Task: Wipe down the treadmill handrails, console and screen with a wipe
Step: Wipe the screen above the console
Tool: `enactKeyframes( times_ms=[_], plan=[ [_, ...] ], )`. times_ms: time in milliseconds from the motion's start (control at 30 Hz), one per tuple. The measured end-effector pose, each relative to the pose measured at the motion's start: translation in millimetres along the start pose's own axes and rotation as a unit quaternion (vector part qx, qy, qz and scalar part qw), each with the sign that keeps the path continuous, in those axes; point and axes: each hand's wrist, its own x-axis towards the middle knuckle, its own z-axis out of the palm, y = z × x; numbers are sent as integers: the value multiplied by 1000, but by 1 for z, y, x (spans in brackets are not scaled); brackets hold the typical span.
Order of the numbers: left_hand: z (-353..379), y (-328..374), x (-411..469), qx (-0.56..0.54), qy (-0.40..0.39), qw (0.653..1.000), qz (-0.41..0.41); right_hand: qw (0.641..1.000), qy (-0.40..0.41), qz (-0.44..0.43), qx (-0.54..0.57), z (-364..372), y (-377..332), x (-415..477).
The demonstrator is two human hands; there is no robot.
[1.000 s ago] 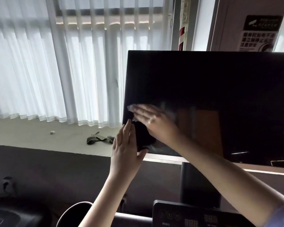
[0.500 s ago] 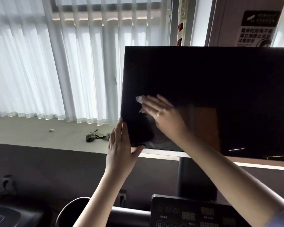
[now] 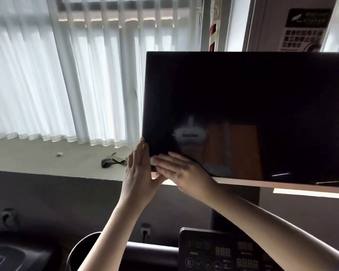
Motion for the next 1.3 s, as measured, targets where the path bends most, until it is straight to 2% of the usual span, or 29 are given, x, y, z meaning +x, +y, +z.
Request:
enactKeyframes(
  times_ms=[67, 233, 333, 400, 533, 633, 700, 767, 867, 900, 1000, 1067, 1133, 1233, 1300],
  plan=[
    [0, 0, 0, 4, -8, 1000, 0, 1000, -13, -22, -16, -6, 10, -7],
    [-1, -1, -1, 21, -14, 1000, 9, 996, 15, 83, -32, -8, 10, -12],
    [0, -2, -1, 35, -12, 999, 11, 999, -35, 23, -6, -4, -4, -28],
    [-1, -1, -1, 36, -16, 999, 11, 999, -31, 12, -8, -12, 12, -29],
    [-2, 1, -1, 45, -9, 999, 19, 992, 21, 121, -22, -20, 22, -24],
    [0, 6, 0, 52, 1, 999, 6, 998, -20, 61, -6, -10, 2, -37],
    [1, 8, 0, 61, 1, 998, -2, 999, -32, 22, 1, -15, 13, -39],
    [3, 9, 1, 72, 2, 997, -4, 998, -7, 59, -12, -25, 33, -31],
    [3, 12, 2, 61, 11, 998, 4, 984, 58, 166, -28, -30, 42, -19],
    [3, 14, 3, 52, 14, 998, 13, 984, 60, 166, -22, -26, 38, -20],
    [5, 19, 6, 36, 5, 999, 38, 998, 3, 56, 6, -18, 27, -36],
    [7, 20, 7, 44, -2, 998, 35, 1000, 1, 22, 4, -26, 41, -35],
    [8, 19, 7, 55, -6, 998, 31, 996, 48, 73, -19, -34, 60, -23],
    [10, 21, 7, 65, -5, 998, 26, 972, 123, 197, -42, -32, 66, -5],
    [11, 23, 8, 67, -5, 998, 20, 980, 106, 168, -29, -22, 53, 1]
  ],
)
